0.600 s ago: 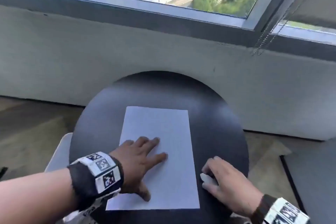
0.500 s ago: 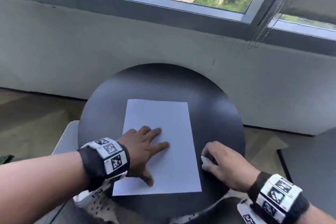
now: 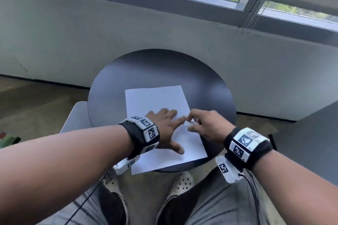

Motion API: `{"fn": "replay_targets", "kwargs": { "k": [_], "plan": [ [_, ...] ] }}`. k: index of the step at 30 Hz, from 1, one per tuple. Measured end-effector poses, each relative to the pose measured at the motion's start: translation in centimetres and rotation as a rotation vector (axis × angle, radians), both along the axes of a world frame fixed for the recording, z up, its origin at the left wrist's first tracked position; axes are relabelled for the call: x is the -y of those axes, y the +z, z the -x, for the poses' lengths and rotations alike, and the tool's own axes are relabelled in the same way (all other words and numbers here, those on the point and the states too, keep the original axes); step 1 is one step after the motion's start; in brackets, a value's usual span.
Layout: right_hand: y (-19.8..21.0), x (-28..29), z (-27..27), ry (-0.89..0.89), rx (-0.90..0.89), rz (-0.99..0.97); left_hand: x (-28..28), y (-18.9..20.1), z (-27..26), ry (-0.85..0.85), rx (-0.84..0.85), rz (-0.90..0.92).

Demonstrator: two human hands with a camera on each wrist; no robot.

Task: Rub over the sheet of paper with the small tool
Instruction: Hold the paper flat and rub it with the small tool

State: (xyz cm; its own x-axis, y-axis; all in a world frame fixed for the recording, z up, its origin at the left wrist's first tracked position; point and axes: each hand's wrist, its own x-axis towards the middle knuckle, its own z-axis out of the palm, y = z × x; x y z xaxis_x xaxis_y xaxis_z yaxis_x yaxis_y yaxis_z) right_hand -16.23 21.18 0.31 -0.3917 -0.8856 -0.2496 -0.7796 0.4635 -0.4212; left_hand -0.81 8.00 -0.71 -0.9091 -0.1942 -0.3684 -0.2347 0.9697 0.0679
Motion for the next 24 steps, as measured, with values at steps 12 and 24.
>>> {"fn": "replay_targets", "kwargs": {
  "k": [12,24],
  "plan": [
    [-1.1,0.8,-0.1,0.184,-0.216,-0.084,1.3,-0.3,-0.1,-0.031,0.198,0.017],
    [-1.5,-0.3,0.0,0.372,-0.304,-0.028,0.6,-0.4,0.2,-0.040,0.241,0.066]
  ]
}}
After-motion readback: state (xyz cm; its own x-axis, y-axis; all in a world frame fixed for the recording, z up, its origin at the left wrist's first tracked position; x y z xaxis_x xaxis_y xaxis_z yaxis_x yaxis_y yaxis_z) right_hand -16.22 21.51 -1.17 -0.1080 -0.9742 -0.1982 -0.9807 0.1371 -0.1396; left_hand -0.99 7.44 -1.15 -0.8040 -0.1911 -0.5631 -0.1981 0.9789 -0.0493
